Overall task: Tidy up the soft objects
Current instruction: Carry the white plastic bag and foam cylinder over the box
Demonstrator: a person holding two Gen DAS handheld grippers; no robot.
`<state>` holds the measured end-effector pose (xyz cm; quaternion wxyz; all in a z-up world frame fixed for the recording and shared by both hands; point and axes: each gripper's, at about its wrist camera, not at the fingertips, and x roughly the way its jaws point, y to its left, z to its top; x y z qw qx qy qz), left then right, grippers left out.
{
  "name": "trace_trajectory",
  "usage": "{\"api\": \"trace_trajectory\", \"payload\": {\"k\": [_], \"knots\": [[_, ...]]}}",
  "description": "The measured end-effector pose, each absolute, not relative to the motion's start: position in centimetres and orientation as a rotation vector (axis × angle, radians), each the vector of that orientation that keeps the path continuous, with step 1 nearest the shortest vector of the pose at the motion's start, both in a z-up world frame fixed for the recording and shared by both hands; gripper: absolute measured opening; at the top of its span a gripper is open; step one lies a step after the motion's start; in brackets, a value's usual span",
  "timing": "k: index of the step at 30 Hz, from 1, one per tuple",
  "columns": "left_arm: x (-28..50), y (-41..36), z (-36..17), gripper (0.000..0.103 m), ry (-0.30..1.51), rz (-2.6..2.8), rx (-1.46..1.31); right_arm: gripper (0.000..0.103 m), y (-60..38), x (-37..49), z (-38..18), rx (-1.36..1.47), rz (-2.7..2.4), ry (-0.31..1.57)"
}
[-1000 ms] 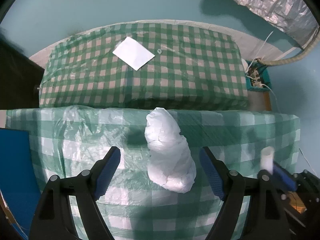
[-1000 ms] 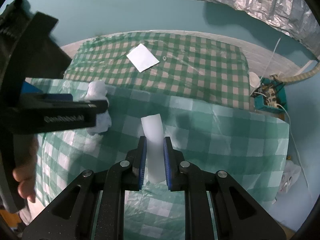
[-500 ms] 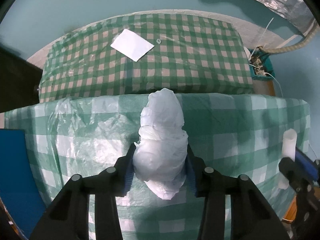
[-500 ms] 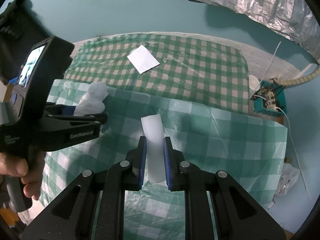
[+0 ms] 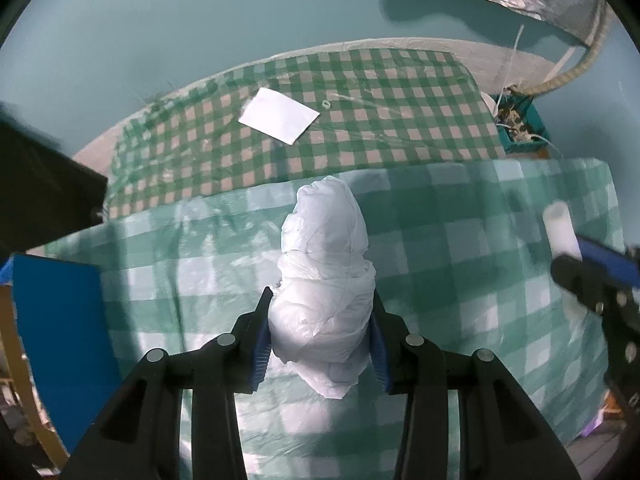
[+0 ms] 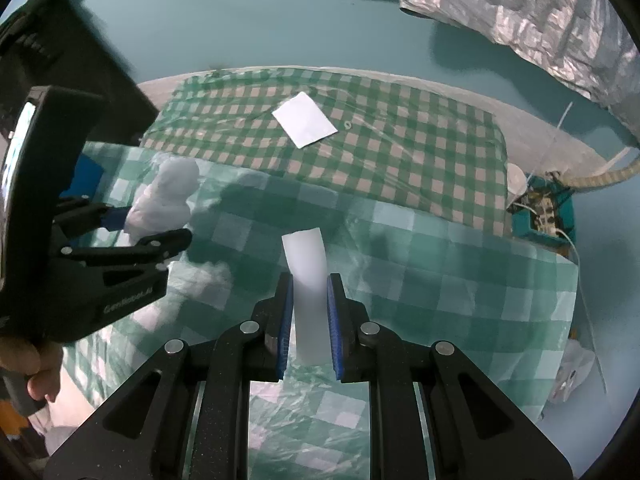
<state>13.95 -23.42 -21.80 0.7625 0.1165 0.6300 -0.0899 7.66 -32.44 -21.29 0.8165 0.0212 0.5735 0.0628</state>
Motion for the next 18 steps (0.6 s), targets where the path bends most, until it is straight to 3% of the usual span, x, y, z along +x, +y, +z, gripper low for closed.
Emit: {"api": "trace_trajectory", "payload": {"k": [18], "knots": [[8.4, -18.7, -16.1, 0.042, 1.265, -0.206, 0.335, 0.014, -26.9, 5.7, -17.6, -0.047, 0.215, 1.213]]}}
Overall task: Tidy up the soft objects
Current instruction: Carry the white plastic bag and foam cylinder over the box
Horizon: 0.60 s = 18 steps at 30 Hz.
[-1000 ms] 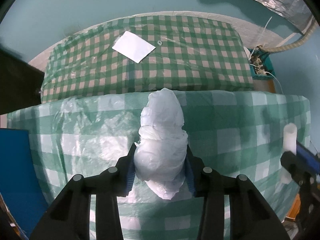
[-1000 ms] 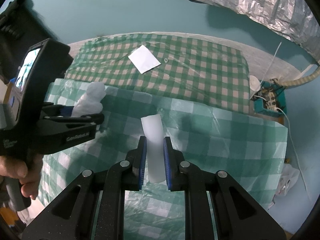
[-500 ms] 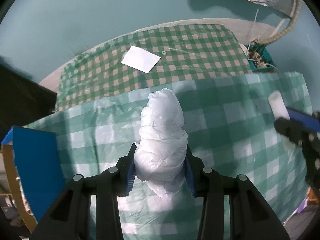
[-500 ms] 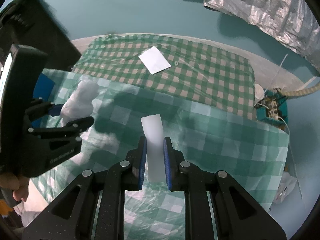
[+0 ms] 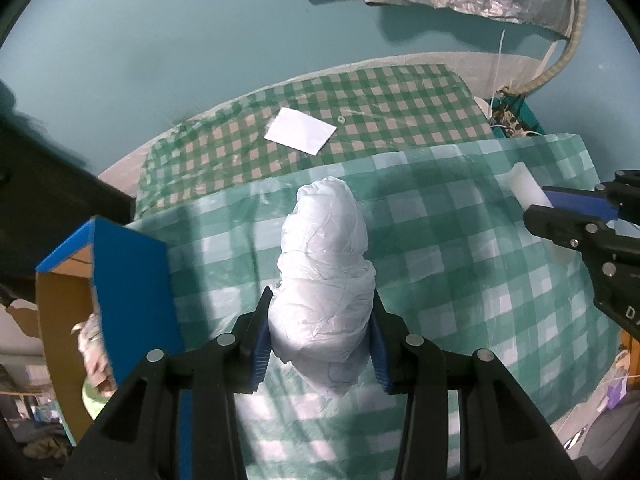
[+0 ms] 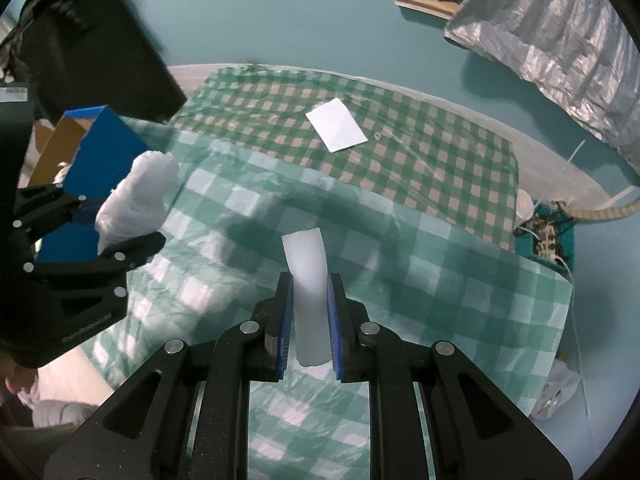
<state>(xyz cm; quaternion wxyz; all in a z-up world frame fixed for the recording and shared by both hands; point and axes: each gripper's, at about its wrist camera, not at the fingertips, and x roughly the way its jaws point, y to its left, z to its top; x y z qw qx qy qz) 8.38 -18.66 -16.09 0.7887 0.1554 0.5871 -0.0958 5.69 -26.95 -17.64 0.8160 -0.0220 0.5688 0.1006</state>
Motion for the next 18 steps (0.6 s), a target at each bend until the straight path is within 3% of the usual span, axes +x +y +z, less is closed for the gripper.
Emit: {"api": "trace_trajectory", "payload": {"k": [18], "knots": [[4.9, -9.4, -9.0, 0.042, 1.203, -0.109, 0.264, 0.014, -18.7, 5.4, -12.9, -0.124, 0.366, 1.184]]}}
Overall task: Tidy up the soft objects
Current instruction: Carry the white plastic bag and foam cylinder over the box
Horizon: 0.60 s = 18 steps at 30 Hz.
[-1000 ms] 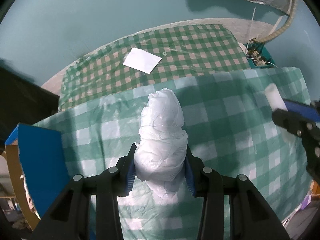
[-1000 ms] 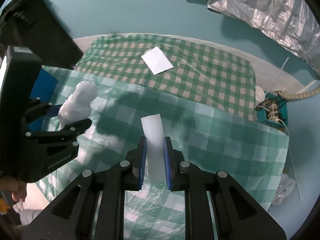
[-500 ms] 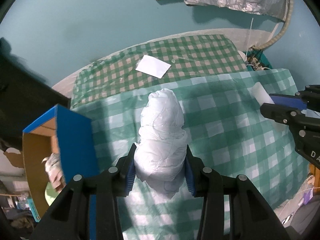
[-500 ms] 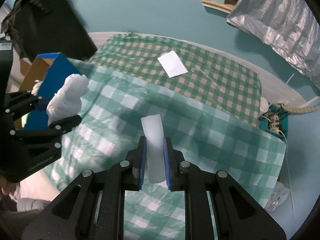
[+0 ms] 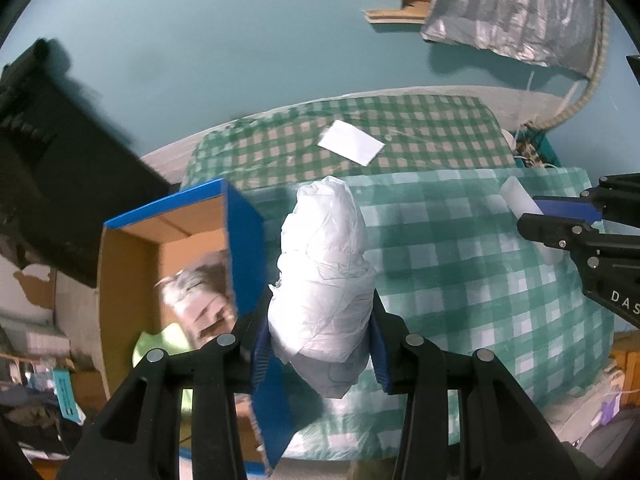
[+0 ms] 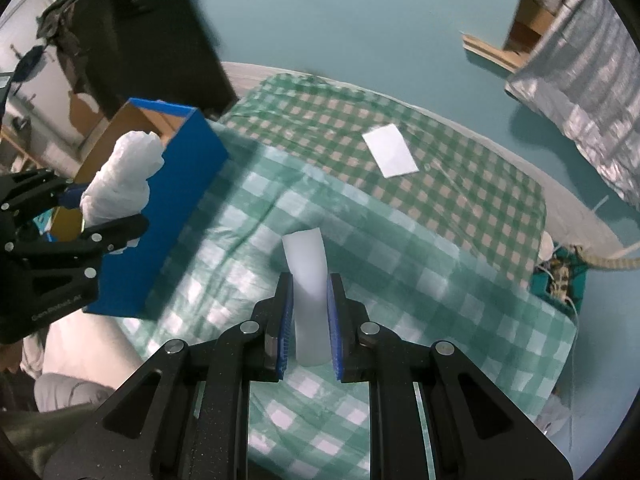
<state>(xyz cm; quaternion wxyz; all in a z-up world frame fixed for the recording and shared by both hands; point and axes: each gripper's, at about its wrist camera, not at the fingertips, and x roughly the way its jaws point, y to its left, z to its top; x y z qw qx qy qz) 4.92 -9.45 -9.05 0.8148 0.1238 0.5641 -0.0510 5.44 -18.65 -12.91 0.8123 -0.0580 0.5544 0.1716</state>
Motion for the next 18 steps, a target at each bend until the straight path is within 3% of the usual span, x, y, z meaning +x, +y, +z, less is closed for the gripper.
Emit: {"api": "trace_trajectory", "payload": {"k": [18], "knots": [[2.7, 1.4, -7.2, 0.042, 1.217, 0.048, 0.149, 0.014, -8.2, 7.3, -10.7, -0.204, 0.533, 1.141]]}}
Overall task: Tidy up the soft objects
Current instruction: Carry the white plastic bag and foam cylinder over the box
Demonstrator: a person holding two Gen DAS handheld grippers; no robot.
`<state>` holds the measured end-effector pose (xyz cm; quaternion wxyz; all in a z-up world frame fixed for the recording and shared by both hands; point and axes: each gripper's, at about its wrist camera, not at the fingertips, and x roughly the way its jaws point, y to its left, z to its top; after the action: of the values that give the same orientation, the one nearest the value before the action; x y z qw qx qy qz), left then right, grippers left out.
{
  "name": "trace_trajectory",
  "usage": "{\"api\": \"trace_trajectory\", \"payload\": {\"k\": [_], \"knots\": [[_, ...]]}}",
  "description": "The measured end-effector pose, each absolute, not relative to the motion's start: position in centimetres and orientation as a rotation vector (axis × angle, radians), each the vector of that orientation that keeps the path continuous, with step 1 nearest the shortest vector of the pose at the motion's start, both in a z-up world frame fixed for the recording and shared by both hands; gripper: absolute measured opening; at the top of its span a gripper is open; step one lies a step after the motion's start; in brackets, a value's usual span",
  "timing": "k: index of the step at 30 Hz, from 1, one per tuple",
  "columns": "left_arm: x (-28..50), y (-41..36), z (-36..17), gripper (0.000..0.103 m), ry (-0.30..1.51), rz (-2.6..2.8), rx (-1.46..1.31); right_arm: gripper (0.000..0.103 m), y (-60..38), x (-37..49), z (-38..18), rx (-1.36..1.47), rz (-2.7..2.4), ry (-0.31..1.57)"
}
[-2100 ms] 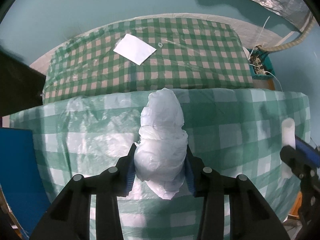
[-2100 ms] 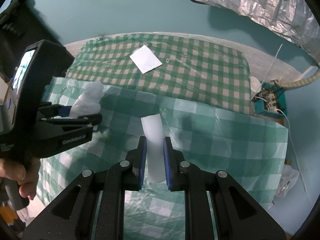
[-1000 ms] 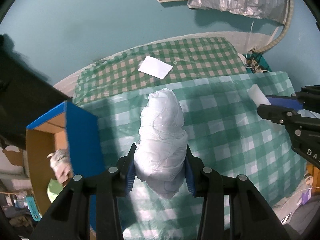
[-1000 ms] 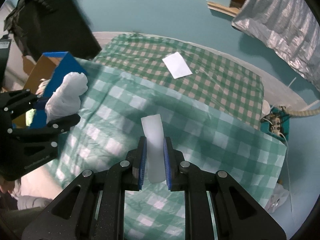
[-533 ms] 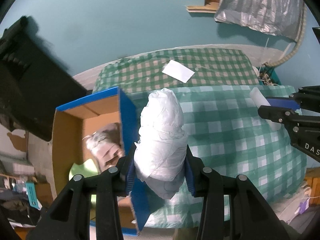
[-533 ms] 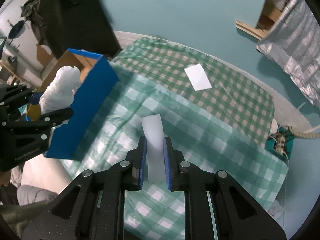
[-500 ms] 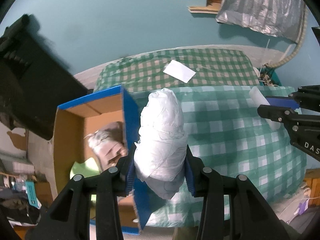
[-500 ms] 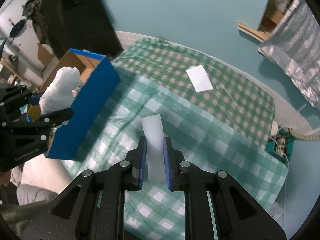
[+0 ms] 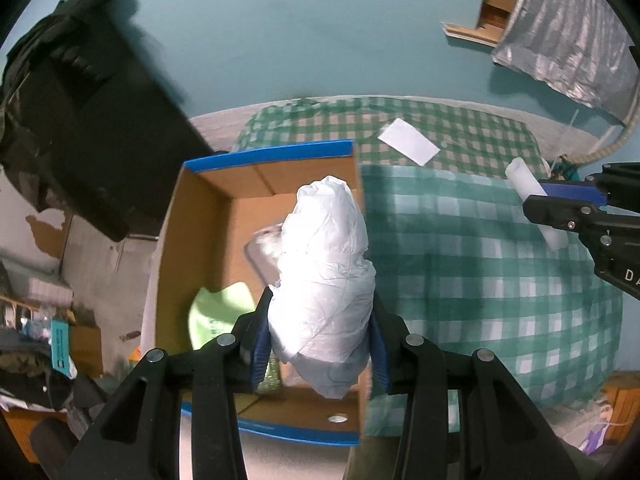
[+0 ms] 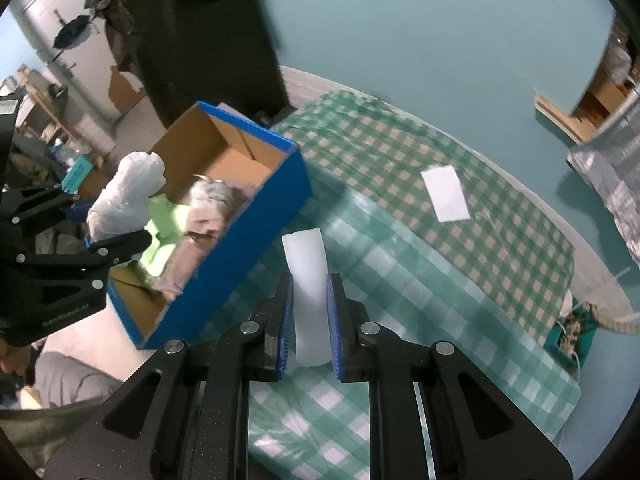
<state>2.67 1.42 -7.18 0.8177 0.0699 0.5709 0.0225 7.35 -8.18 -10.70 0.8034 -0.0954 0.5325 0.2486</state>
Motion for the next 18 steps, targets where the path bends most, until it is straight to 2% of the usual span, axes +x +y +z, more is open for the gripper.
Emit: {"api": "trace_trajectory", "payload": {"k": [18], "knots": [[1.0, 11.0, -9.0, 0.042, 1.261, 0.177, 0.070, 0.014, 2.5, 8.8, -11.6, -0.259, 0.674, 1.152]]}}
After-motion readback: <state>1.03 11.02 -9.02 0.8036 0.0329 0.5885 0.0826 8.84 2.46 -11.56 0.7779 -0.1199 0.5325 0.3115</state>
